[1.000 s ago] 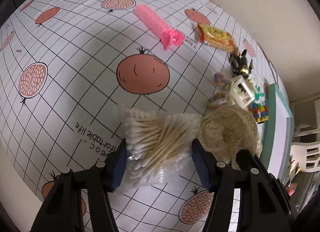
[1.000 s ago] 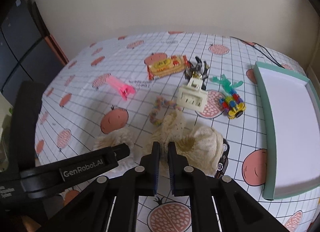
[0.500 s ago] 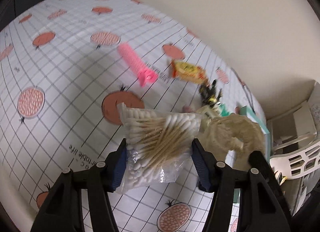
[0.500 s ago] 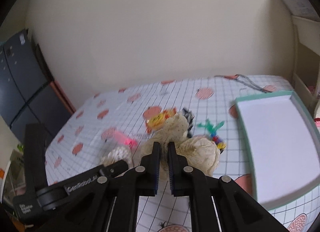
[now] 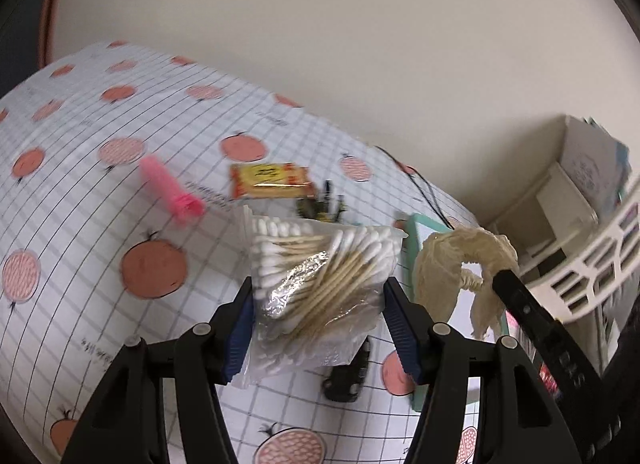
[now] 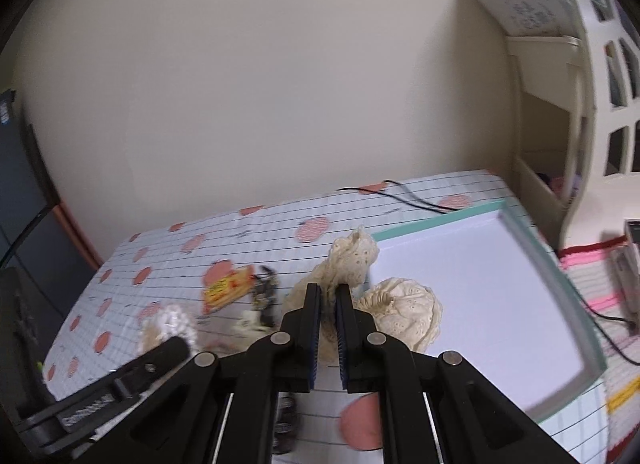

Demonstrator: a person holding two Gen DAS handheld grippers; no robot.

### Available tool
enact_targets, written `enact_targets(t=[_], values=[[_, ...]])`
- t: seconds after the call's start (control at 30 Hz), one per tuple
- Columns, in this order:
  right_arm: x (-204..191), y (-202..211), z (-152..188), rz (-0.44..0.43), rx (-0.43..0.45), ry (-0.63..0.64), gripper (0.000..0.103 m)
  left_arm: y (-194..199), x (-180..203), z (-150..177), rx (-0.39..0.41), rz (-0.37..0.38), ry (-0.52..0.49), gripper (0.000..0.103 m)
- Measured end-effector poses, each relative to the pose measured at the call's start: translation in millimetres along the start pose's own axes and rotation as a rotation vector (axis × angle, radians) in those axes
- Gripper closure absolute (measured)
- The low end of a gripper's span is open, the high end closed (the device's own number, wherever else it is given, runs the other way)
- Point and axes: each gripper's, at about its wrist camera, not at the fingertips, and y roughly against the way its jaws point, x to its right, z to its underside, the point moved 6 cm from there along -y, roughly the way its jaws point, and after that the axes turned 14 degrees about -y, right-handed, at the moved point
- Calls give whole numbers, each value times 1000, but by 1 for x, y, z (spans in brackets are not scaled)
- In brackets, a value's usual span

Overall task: Organize objects
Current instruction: 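Carry the swab bag with the left tool while the right tool carries the lace into the tray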

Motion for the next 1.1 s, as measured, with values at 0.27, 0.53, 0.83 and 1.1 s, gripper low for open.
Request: enact_targets(t=[0.27,0.53,0.83,1.1], values=[[52,-13,-18,88,19,-8,95,-22,42,-9,14,41,-106,40],[97,-29,-31,150,29,-44,95,-53,88,-15,-4,61,-217,40],[132,-34,-49,176,70,-93,95,-92,132,-18,-40,96,-289,40],[152,-37,-55,166,87,-148,94,-121,172,-23,-60,106,-340,40]])
